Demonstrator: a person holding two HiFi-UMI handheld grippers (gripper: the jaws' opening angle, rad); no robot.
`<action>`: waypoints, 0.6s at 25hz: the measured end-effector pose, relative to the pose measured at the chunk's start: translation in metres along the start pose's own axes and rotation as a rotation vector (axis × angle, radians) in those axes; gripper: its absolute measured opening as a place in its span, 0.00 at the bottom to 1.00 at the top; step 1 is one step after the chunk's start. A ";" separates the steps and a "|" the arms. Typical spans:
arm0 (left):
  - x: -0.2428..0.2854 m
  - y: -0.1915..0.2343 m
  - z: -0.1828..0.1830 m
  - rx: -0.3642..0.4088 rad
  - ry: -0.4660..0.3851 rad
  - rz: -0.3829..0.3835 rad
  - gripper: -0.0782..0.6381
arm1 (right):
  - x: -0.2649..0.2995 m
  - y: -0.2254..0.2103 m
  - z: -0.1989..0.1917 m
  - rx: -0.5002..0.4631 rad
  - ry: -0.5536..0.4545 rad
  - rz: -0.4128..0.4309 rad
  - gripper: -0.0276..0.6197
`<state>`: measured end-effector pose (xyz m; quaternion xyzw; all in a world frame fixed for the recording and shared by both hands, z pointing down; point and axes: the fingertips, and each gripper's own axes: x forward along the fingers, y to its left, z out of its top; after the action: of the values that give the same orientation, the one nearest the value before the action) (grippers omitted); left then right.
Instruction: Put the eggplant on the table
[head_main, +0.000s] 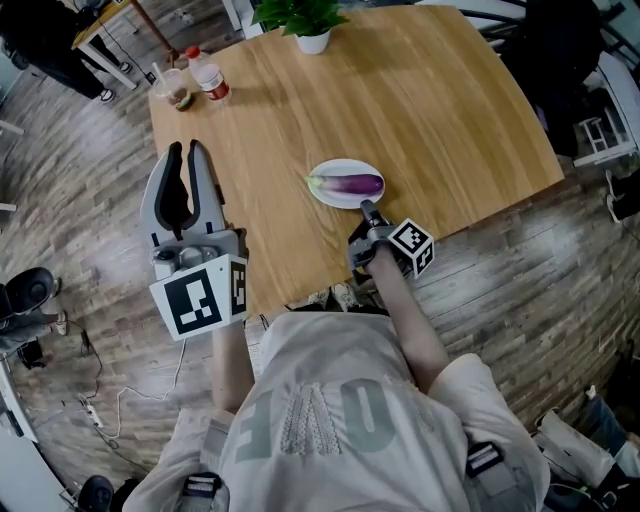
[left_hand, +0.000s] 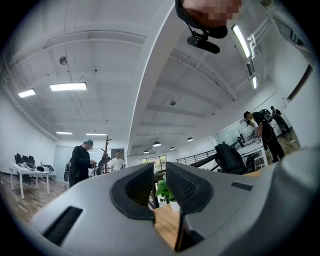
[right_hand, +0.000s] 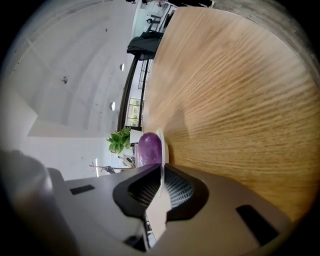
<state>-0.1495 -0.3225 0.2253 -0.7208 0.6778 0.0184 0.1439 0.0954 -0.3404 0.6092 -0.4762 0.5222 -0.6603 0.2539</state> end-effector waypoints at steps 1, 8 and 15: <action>0.000 0.000 0.001 0.004 -0.002 0.000 0.22 | 0.000 -0.001 0.000 -0.012 -0.003 -0.012 0.08; -0.002 0.003 0.017 0.033 -0.037 0.008 0.22 | 0.002 -0.001 -0.001 -0.096 -0.016 -0.075 0.20; -0.004 -0.002 0.026 0.043 -0.058 0.001 0.22 | -0.008 -0.004 0.002 -0.158 -0.037 -0.185 0.36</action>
<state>-0.1439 -0.3122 0.2017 -0.7164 0.6739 0.0250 0.1789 0.1009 -0.3329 0.6098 -0.5532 0.5216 -0.6287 0.1633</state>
